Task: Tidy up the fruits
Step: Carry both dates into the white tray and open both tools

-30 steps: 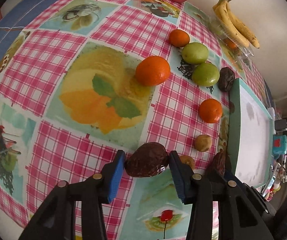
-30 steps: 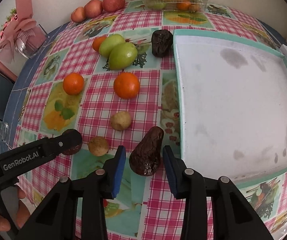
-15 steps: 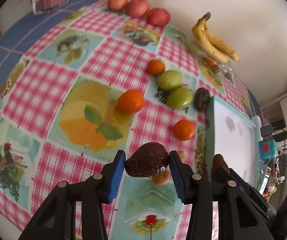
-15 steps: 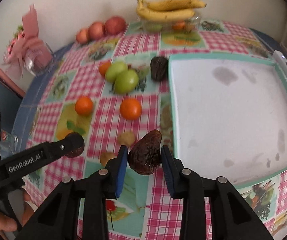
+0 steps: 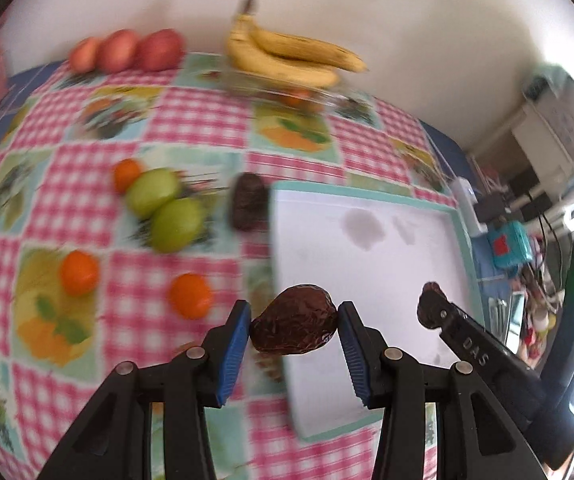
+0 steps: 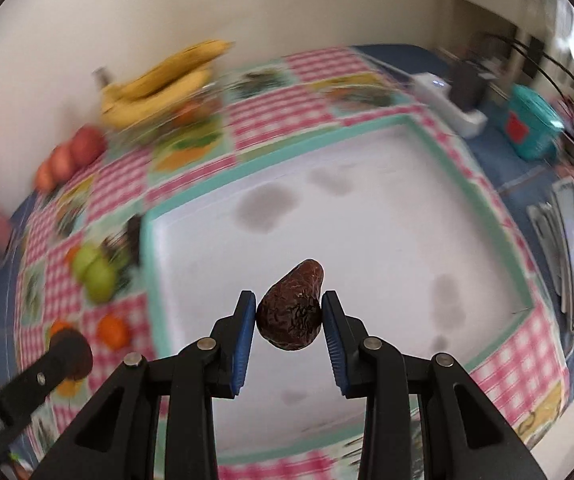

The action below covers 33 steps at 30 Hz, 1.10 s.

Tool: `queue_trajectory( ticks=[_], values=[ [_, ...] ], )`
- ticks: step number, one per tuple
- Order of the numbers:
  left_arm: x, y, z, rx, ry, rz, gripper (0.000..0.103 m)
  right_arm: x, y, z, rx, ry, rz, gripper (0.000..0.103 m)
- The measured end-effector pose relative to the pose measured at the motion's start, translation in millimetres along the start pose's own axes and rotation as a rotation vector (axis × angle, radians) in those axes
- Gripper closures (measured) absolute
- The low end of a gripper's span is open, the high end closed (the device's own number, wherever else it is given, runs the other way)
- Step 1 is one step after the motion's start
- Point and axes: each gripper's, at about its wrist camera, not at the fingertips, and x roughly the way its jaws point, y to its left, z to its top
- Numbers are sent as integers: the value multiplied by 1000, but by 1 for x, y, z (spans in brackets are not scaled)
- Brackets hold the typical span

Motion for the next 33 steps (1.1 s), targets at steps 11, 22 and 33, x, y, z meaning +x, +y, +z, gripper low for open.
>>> queue_trajectory(
  ticks=[11, 22, 33],
  values=[
    [70, -50, 3, 130, 92, 39, 55, 20, -43, 36, 92, -14, -48, 67],
    [92, -46, -4, 127, 136, 73, 55, 52, -58, 37, 116, 53, -66, 67],
    [92, -46, -4, 137, 150, 79, 54, 55, -55, 36, 97, 66, -73, 67]
  ],
)
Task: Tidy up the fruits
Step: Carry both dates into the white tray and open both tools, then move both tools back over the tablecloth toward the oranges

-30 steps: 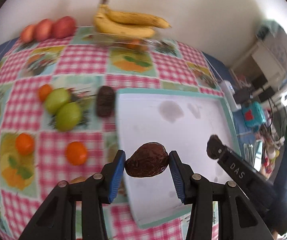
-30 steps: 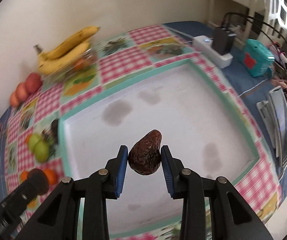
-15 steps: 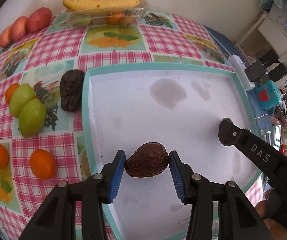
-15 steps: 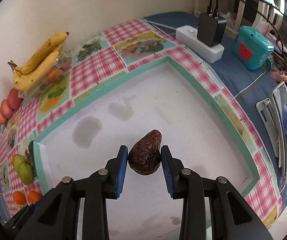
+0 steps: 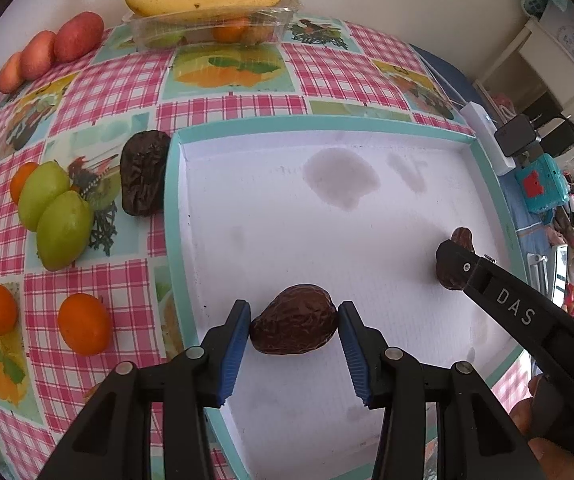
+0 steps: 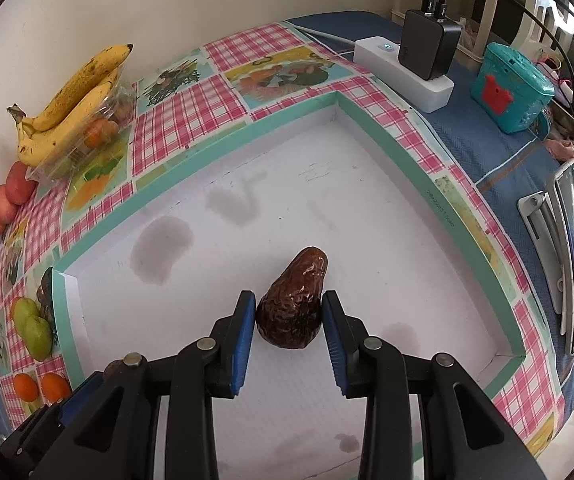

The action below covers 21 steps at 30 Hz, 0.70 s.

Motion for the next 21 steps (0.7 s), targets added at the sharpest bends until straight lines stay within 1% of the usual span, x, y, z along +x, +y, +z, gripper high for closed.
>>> queue_trajectory(
  ticks=[2, 3, 4, 6, 8, 9, 10, 11, 12, 13, 14, 16, 18, 20, 21],
  values=[
    [-1, -1, 0, 5, 5, 0, 53, 0, 0, 0, -5, 4, -4, 67],
    [-1, -1, 0, 6, 7, -1, 52, 0, 0, 1, -4, 5, -7, 65],
    [-3, 0, 0, 5, 8, -2, 51, 0, 0, 1, -3, 5, -12, 58],
    [-8, 0, 0, 4, 8, -1, 44, -2, -2, 1, -1, 4, -24, 52],
    [-17, 0, 1, 7, -4, -4, 40, -7, -4, 2, 4, -3, -24, 52],
    [-21, 0, 1, 9, -9, -4, 34, -10, -5, 2, 4, -7, -24, 51],
    [-26, 2, 2, 8, -20, 5, 30, -13, -6, 3, 4, -14, -25, 47],
    [-31, 4, 2, 3, -30, 17, 21, -17, -6, 3, 2, -23, -28, 43],
    [-34, 7, 3, -4, -39, 31, 15, -21, -5, 4, -1, -33, -31, 37],
    [-39, 11, 4, -13, -53, 50, 14, -24, -6, 5, -4, -42, -32, 33],
    [-44, 16, 5, -24, -69, 72, 10, -28, -6, 5, -6, -53, -33, 33],
    [-55, 29, 7, -51, -102, 108, 8, -36, -6, 5, -7, -73, -38, 30],
    [-64, 42, 8, -80, -126, 129, 5, -42, -5, 5, -14, -90, -40, 24],
    [-74, 59, 9, -117, -153, 144, 0, -49, -2, 5, -28, -107, -39, 23],
    [-78, 66, 9, -130, -161, 146, 0, -51, -1, 4, -32, -112, -37, 21]
  ],
)
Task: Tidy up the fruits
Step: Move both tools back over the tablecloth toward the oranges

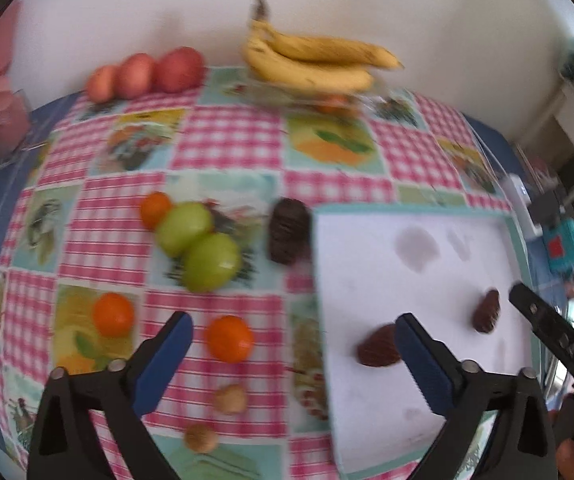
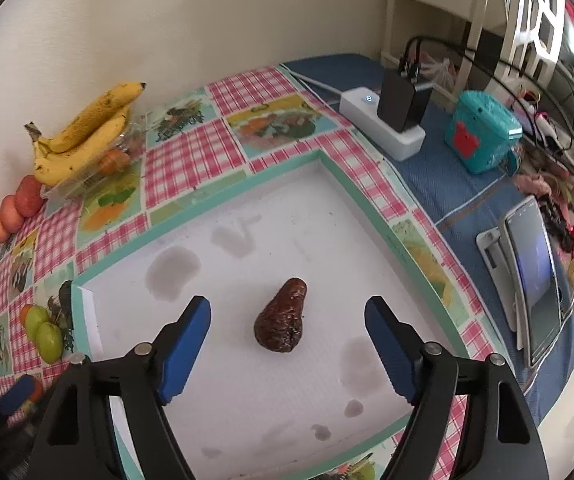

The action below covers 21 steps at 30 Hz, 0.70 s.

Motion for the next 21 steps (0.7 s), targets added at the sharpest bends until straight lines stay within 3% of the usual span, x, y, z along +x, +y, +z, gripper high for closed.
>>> queue_trajectory(
  ticks=[4, 7, 11, 16, 21],
  values=[
    [-8, 36, 4, -52, -7, 28, 0, -6, 10, -3, -36, -14, 12, 11],
    [-14, 59, 4, -66, -28, 110, 0, -7, 21, -8, -87, -12, 18, 11],
    [-24, 85, 6, -79, -80, 194, 0, -12, 37, -14, -119, -15, 86, 10],
    [-39, 112, 8, -113, -138, 227, 0, -24, 70, -22, -188, -50, 144, 10],
    [-46, 139, 6, -199, -122, 247, 0, -29, 108, -32, -264, -39, 177, 10]
  ],
)
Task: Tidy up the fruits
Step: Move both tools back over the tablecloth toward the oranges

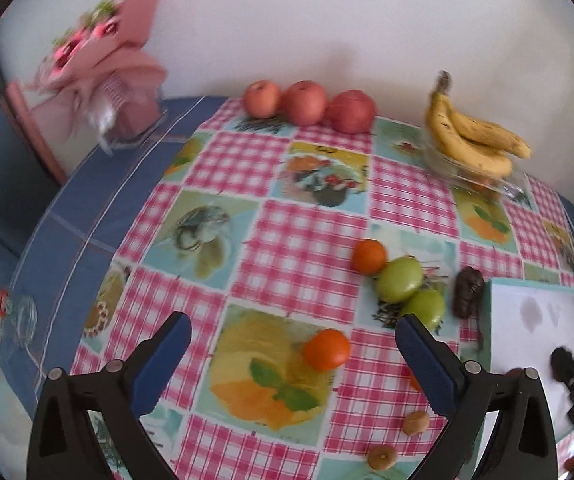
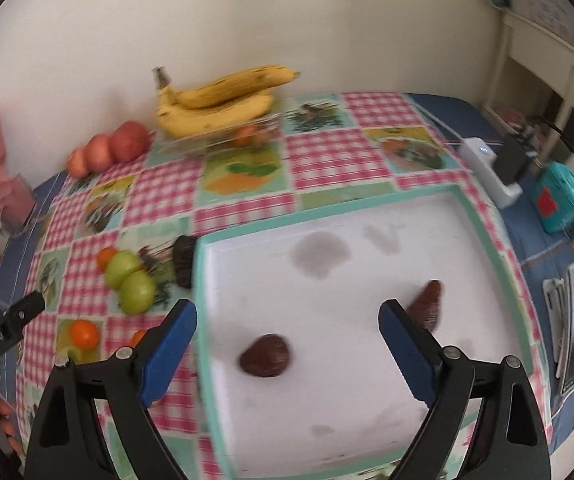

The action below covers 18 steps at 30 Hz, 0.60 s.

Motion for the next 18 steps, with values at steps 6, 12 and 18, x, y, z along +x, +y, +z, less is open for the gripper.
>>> queue_trajectory(
  ticks=[6, 12, 18],
  values=[
    [-1, 30, 3, -119, 21, -38, 0, 2, 42, 0, -81, 9, 17, 10],
    [-7, 43, 6, -136, -8, -39, 0, 12, 80, -5, -140, 56, 98, 10],
    [15, 44, 4, -114, 50, -34, 0, 21, 98, -8, -162, 89, 121, 10]
  ],
)
